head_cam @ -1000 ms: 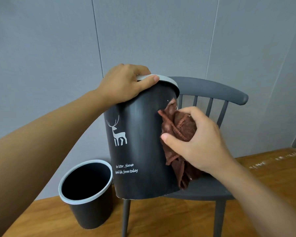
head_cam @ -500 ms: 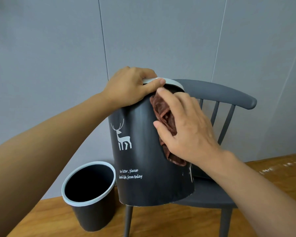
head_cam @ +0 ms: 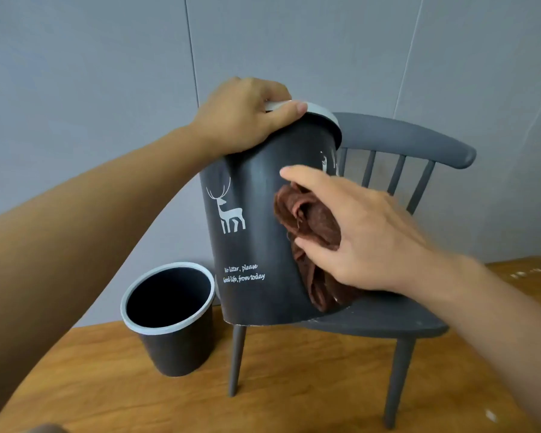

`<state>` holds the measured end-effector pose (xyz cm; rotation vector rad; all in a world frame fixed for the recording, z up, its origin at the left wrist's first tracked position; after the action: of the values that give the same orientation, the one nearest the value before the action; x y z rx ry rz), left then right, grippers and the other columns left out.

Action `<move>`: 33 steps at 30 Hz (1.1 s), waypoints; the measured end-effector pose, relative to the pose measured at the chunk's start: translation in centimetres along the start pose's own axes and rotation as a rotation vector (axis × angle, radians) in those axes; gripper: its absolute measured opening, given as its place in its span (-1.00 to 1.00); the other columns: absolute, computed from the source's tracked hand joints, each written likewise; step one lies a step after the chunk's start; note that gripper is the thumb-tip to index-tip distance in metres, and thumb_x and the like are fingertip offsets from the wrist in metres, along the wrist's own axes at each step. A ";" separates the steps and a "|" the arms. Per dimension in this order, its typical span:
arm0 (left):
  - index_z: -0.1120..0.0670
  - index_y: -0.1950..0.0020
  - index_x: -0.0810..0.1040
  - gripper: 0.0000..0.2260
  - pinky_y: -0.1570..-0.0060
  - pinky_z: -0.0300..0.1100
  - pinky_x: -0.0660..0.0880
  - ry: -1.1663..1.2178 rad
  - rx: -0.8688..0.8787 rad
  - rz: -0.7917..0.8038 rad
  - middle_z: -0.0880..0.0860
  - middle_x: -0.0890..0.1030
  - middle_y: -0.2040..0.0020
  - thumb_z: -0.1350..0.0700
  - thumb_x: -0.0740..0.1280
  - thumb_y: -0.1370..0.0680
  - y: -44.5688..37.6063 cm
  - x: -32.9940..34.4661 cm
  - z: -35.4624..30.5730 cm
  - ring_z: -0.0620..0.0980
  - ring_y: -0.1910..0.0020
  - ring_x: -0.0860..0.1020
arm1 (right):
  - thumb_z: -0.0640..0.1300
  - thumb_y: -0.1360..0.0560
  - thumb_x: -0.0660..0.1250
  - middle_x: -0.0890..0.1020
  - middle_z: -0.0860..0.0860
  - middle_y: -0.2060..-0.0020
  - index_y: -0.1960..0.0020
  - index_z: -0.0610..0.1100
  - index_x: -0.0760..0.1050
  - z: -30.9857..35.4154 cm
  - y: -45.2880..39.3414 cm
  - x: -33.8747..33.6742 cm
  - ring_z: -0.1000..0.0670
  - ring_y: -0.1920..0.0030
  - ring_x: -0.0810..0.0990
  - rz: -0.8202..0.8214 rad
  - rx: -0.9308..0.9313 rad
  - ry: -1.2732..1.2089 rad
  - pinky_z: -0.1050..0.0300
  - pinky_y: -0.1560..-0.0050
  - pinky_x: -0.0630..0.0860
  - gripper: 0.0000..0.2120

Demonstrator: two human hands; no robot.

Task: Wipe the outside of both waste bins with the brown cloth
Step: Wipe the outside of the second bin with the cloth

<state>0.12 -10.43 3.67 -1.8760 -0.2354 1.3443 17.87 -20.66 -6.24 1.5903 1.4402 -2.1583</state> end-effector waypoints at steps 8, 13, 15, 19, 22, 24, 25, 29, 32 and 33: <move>-0.01 0.03 0.61 -0.52 0.09 0.05 0.52 -0.008 0.007 -0.009 0.01 0.62 0.23 -0.39 0.17 -0.56 -0.1 0.2 0.1 0.09 0.15 0.56 | 0.11 -0.45 0.41 0.24 -0.11 -0.45 -0.53 -0.06 0.32 0.4 -0.8 1.6 -0.22 -0.38 0.31 -0.067 0.121 0.016 -0.21 -0.31 0.51 -0.29; -0.09 0.05 0.60 -0.58 0.14 -0.02 0.48 -0.010 0.024 -0.014 -0.08 0.54 0.30 -0.38 0.18 -0.56 -0.4 0.4 -0.3 0.08 0.15 0.53 | 0.14 -0.52 0.38 0.36 -0.07 -0.52 -0.51 -0.17 0.40 -0.2 -0.6 1.5 -0.20 -0.43 0.29 -0.104 -0.008 0.128 -0.25 -0.40 0.43 -0.34; -0.06 0.04 0.60 -0.57 0.13 -0.02 0.49 -0.017 0.023 -0.009 -0.05 0.56 0.28 -0.38 0.18 -0.56 -0.5 0.4 -0.2 0.08 0.15 0.53 | 0.07 -0.54 0.37 0.48 -0.09 -0.37 -0.43 -0.18 0.48 0.3 -0.2 1.9 -0.19 -0.25 0.41 -0.120 -0.065 0.114 -0.18 -0.22 0.51 -0.46; -0.01 0.02 0.61 -0.55 0.09 0.01 0.50 -0.011 0.025 0.000 0.02 0.59 0.24 -0.35 0.18 -0.58 -0.4 0.4 0.3 0.11 0.14 0.53 | -0.01 -0.53 0.41 0.57 -0.14 -0.13 -0.27 -0.20 0.58 2.3 2.4 3.1 -0.19 -0.01 0.50 -0.160 -0.152 0.114 -0.14 0.04 0.56 -0.61; -0.04 0.02 0.61 -0.57 0.06 0.01 0.51 0.003 0.017 0.004 0.01 0.61 0.21 -0.35 0.17 -0.58 -0.4 0.3 0.7 0.08 0.13 0.55 | 0.01 -0.52 0.45 0.60 -0.11 -0.08 -0.23 -0.19 0.61 3.2 4.9 4.0 -0.15 0.03 0.55 -0.083 -0.240 0.054 -0.08 0.09 0.61 -0.63; -0.10 0.01 0.61 -0.61 0.05 -0.02 0.50 0.016 0.013 0.001 -0.03 0.62 0.19 -0.35 0.17 -0.59 -0.3 0.4 0.7 0.06 0.11 0.55 | 0.01 -0.50 0.47 0.62 -0.07 -0.06 -0.25 -0.17 0.60 3.0 5.7 3.6 -0.14 0.02 0.59 -0.068 -0.238 -0.021 -0.07 0.06 0.61 -0.61; -0.11 0.00 0.61 -0.62 0.06 -0.04 0.49 0.021 0.014 0.000 -0.04 0.62 0.19 -0.34 0.17 -0.59 -0.3 0.4 0.7 0.05 0.11 0.56 | 0.00 -0.49 0.48 0.63 -0.06 -0.07 -0.27 -0.15 0.59 2.5 5.6 3.1 -0.14 -0.01 0.61 -0.106 -0.187 -0.081 -0.08 0.00 0.61 -0.59; -0.11 -0.02 0.62 -0.61 0.05 0.00 0.52 0.018 0.018 -0.022 -0.04 0.62 0.21 -0.36 0.17 -0.59 -0.3 0.4 0.7 0.04 0.14 0.55 | 0.00 -0.50 0.50 0.60 0.00 -0.11 -0.31 -0.05 0.57 -1.9 3.3 1.0 0.01 -0.10 0.60 -0.387 0.178 -0.247 0.21 -0.20 0.53 -0.59; -0.08 -0.04 0.62 -0.58 0.06 0.02 0.52 0.006 0.038 -0.030 -0.01 0.62 0.21 -0.36 0.16 -0.59 -0.3 0.5 0.5 0.06 0.15 0.54 | 0.06 -0.54 0.44 0.52 -0.03 -0.20 -0.32 -0.10 0.57 -3.4 1.8 1.8 -0.05 -0.20 0.52 -0.436 0.256 -0.181 0.21 -0.26 0.46 -0.58; -0.07 -0.04 0.62 -0.58 0.06 0.01 0.52 0.005 0.043 -0.033 0.00 0.63 0.20 -0.36 0.17 -0.59 -0.3 0.5 0.5 0.06 0.15 0.54 | 0.11 -0.54 0.39 0.48 -0.05 -0.27 -0.37 -0.11 0.53 -3.1 1.8 2.6 -0.10 -0.26 0.48 -0.388 0.250 -0.152 0.11 -0.29 0.45 -0.52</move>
<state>0.00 -9.75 3.47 -1.8317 -0.2318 1.3131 19.87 -18.27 -9.44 1.2541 1.5900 -2.7023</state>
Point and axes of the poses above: each hand's wrist, its own y-axis away from the middle knuckle, its own x-axis out of the palm, z = x × y, the point moved 5 cm from there along -y, towards the middle knuckle
